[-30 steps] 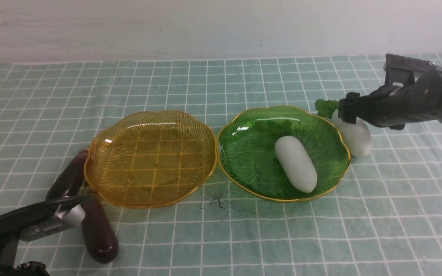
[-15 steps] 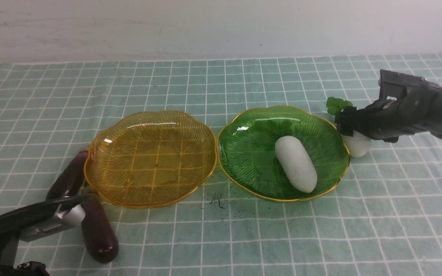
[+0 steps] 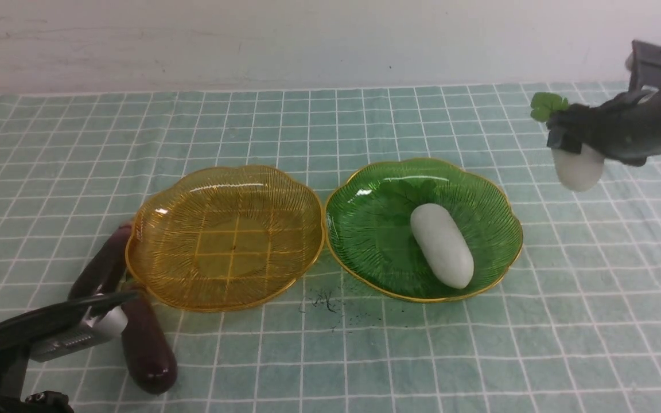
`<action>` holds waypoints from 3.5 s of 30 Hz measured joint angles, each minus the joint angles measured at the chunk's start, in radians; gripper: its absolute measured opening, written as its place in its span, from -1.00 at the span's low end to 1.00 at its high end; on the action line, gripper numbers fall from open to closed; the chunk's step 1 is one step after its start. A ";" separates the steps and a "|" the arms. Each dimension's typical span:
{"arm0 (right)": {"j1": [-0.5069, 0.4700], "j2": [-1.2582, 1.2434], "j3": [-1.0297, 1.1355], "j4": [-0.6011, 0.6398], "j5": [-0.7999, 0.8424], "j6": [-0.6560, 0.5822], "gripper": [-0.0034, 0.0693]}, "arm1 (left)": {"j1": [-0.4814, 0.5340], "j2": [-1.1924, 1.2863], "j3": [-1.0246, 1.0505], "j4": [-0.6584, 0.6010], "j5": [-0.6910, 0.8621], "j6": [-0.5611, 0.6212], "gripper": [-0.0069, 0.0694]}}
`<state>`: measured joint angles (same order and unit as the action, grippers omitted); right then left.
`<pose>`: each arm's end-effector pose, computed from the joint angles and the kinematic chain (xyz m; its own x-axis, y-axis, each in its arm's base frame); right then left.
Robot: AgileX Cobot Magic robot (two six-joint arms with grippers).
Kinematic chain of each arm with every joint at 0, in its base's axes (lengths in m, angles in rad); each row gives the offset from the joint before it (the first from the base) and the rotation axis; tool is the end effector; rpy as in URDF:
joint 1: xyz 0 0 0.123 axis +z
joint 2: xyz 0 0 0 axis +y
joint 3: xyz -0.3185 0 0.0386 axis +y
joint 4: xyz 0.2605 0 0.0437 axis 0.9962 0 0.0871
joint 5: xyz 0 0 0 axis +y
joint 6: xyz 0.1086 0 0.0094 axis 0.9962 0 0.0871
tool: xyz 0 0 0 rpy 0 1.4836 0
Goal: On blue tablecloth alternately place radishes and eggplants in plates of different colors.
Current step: 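Place the white radish on the plate, then pick up the eggplant and place it in the yellow plate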
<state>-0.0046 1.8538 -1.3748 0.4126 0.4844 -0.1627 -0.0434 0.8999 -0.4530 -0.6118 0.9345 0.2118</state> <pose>0.4487 0.0183 0.2569 -0.7541 0.2053 -0.6239 0.0357 0.9613 0.2731 0.1190 -0.0556 0.2333 -0.9520 -0.1204 -0.2814 0.0345 0.8714 -0.4894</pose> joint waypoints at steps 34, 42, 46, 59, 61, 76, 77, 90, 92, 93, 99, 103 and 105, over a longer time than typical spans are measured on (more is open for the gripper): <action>0.261 -0.007 -0.284 -0.171 0.736 -0.027 0.72 | 0.000 0.000 0.000 0.001 0.000 0.000 -0.73; 0.261 -0.171 -0.199 -0.233 0.748 0.068 -0.21 | 0.000 0.000 0.000 0.033 0.000 -0.012 -0.65; 0.261 -0.397 -0.013 -0.220 0.753 0.073 -0.77 | 0.000 0.000 -0.021 0.162 -0.023 -0.143 -0.38; 0.261 -0.890 0.439 -0.250 0.741 0.077 -0.94 | 0.000 0.098 -0.168 0.400 -0.127 -0.443 0.28; 0.261 -0.910 0.470 -0.250 0.726 0.077 -0.94 | 0.000 0.138 -0.168 0.375 -0.154 -0.444 0.30; 0.261 -0.918 0.509 -0.251 0.692 0.076 -0.94 | 0.000 0.555 -0.179 0.268 -0.500 -0.444 0.30; 0.261 -0.918 0.509 -0.251 0.692 0.076 -0.95 | -0.001 0.566 -0.183 0.262 -0.502 -0.444 0.30; 0.261 -0.918 0.509 -0.271 0.692 0.076 -0.95 | -0.001 0.595 -0.196 0.207 -0.505 -0.448 0.26; 0.261 -0.918 0.509 -0.271 0.692 0.076 -0.95 | -0.001 0.595 -0.196 0.199 -0.506 -0.448 0.26; 0.261 -0.918 0.509 -0.271 0.692 0.076 -0.95 | -0.001 0.596 -0.196 0.194 -0.506 -0.448 0.26; 0.261 -0.918 0.509 -0.271 0.692 0.076 -0.95 | -0.001 0.597 -0.196 0.182 -0.506 -0.448 0.26; 0.261 -0.918 0.509 -0.271 0.692 0.076 -0.95 | -0.001 0.597 -0.196 0.178 -0.507 -0.448 0.28; 0.261 -0.918 0.509 -0.271 0.692 0.076 -0.95 | -0.001 0.598 -0.196 0.178 -0.509 -0.448 0.33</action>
<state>0.2568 0.9360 -0.8659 0.1418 1.1760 -0.0863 -0.0445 1.4978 -0.6490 -0.4335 0.4257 -0.2362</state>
